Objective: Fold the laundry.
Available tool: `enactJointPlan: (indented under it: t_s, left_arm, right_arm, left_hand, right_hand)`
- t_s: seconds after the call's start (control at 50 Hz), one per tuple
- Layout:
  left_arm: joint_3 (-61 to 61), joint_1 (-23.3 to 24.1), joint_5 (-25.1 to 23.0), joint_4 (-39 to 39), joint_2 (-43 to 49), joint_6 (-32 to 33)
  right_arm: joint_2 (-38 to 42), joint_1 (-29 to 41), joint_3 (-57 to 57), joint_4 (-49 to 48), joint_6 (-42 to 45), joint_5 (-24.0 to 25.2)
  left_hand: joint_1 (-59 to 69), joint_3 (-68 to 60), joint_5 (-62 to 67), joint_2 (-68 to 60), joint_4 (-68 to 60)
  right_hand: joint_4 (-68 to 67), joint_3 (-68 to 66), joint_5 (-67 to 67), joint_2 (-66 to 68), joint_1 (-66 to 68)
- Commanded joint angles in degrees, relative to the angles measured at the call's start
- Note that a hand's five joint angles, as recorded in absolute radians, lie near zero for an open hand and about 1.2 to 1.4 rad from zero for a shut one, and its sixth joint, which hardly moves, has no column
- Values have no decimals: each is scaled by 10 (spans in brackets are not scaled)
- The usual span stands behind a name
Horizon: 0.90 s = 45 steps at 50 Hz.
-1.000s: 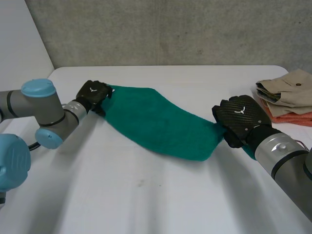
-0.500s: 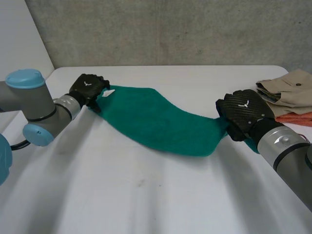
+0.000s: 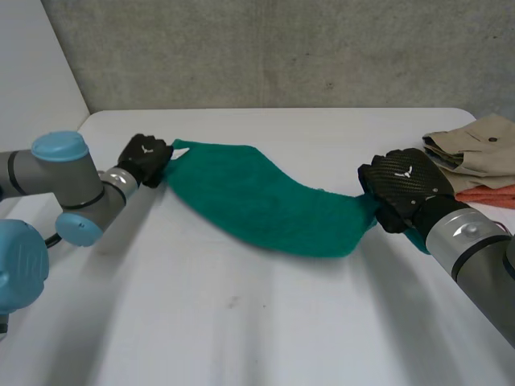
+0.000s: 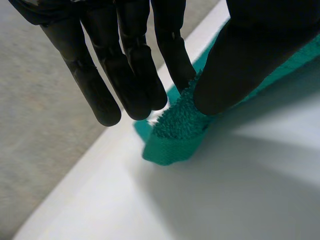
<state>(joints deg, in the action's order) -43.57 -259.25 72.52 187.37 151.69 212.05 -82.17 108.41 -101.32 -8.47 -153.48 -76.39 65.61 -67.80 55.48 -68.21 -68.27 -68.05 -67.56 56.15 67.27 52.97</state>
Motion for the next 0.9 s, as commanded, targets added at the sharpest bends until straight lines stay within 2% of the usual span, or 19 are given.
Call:
enactJointPlan:
  t_s: [0.02,0.12,0.18,0.28,0.36,0.44,0.48,0.54,0.64,0.74,0.84,0.86,0.88,0.9]
  left_arm:
    - [-62,16,87,21,-101,-14]
    - [-168,37,94,32,-213,-39]
    - [-244,45,94,32,-313,-55]
    - [-342,47,96,27,-464,-72]
    - [-380,52,97,18,-537,-81]
    - [-395,54,97,-14,-564,-94]
    - [-396,56,97,-31,-559,-95]
    - [-393,56,101,-57,-519,-96]
    - [-367,56,103,-63,-411,-94]
    - [-277,54,121,-61,-272,-91]
    - [-200,55,141,-36,-211,-87]
    - [-191,55,141,-28,-205,-88]
    - [-181,57,142,-12,-199,-89]
    - [-181,58,142,-5,-199,-89]
  right_arm:
    - [3,-1,17,1,-1,-2]
    - [3,-2,54,21,6,-4]
    - [-1,-7,81,53,9,-2]
    - [-11,-44,159,167,25,5]
    - [-11,-56,211,238,43,26]
    - [-5,-66,244,290,69,52]
    - [4,-72,254,302,79,60]
    - [65,-76,277,309,94,56]
    - [162,-70,327,317,94,50]
    - [267,-60,384,304,76,22]
    - [322,-23,427,243,29,-9]
    - [326,-20,429,230,21,-11]
    - [332,-17,429,205,8,-17]
    - [333,-14,428,195,3,-21]
  left_hand:
    - [144,-122,145,-118,-117]
    - [144,-122,145,-118,-117]
    - [144,-122,145,-118,-117]
    - [144,-122,145,-118,-117]
    - [144,-122,145,-118,-117]
    - [144,-122,145,-118,-117]
    - [144,-122,145,-118,-117]
    - [144,-122,145,-118,-117]
    - [144,-122,145,-118,-117]
    - [144,-122,145,-118,-117]
    - [144,-122,145,-118,-117]
    - [94,-72,95,-68,-68]
    - [-113,135,-112,139,139]
    - [-240,262,-239,266,266]
  right_hand:
    - [-119,-124,138,127,270]
    - [-119,-124,138,127,270]
    - [-119,-124,138,127,270]
    - [-119,-124,138,127,270]
    - [-119,-124,138,127,270]
    - [-119,-124,138,127,270]
    - [-119,-124,138,127,270]
    - [-119,-124,138,127,270]
    - [-119,-124,138,127,270]
    - [-119,-124,138,127,270]
    - [-119,-124,138,127,270]
    - [-119,-124,138,127,270]
    - [-119,-124,138,127,270]
    - [-119,-124,138,127,270]
